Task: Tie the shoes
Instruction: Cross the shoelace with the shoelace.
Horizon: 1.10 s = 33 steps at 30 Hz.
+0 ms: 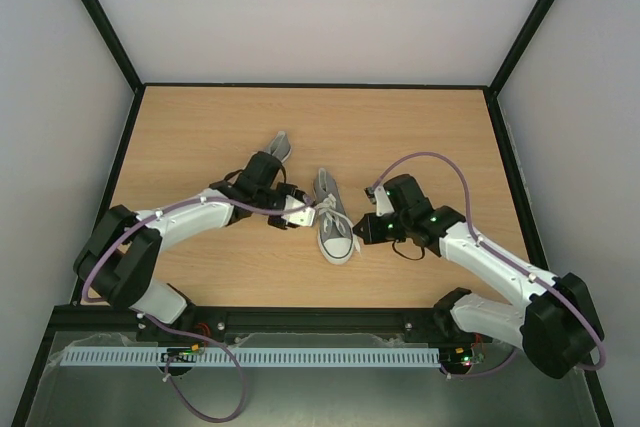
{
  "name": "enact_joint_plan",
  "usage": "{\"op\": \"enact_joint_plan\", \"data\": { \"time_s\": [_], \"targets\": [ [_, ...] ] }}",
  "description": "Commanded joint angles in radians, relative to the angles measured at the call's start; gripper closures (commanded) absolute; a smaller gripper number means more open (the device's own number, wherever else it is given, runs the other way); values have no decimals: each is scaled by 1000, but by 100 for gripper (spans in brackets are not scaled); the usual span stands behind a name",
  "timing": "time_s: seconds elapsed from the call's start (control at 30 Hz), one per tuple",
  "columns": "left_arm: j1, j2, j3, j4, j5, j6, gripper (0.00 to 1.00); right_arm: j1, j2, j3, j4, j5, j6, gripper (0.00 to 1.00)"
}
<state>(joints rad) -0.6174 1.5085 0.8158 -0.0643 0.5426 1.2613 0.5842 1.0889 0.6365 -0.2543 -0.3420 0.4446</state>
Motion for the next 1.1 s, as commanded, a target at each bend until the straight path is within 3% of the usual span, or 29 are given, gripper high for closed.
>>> {"op": "enact_joint_plan", "data": {
  "time_s": [0.0,0.17,0.23,0.4,0.6,0.93,1.07],
  "targets": [
    [-8,-13,74,-80,115,-402,54,-3,19,6,11,-14,-23,99],
    [-7,6,116,51,60,-905,57,-3,17,3,11,-14,-33,99],
    [-10,17,125,73,69,-995,58,-3,15,-2,13,-12,-36,99],
    [-44,70,137,119,-24,-1044,64,-4,16,-8,19,-17,-45,99],
    [-71,140,160,160,-55,-1050,53,-3,7,-9,16,-15,-51,99],
    [-76,200,167,218,-143,-1024,72,-4,8,-11,22,-15,-66,99],
    [-76,190,163,183,-144,-989,74,-3,4,2,-4,6,-70,99]
  ]
}}
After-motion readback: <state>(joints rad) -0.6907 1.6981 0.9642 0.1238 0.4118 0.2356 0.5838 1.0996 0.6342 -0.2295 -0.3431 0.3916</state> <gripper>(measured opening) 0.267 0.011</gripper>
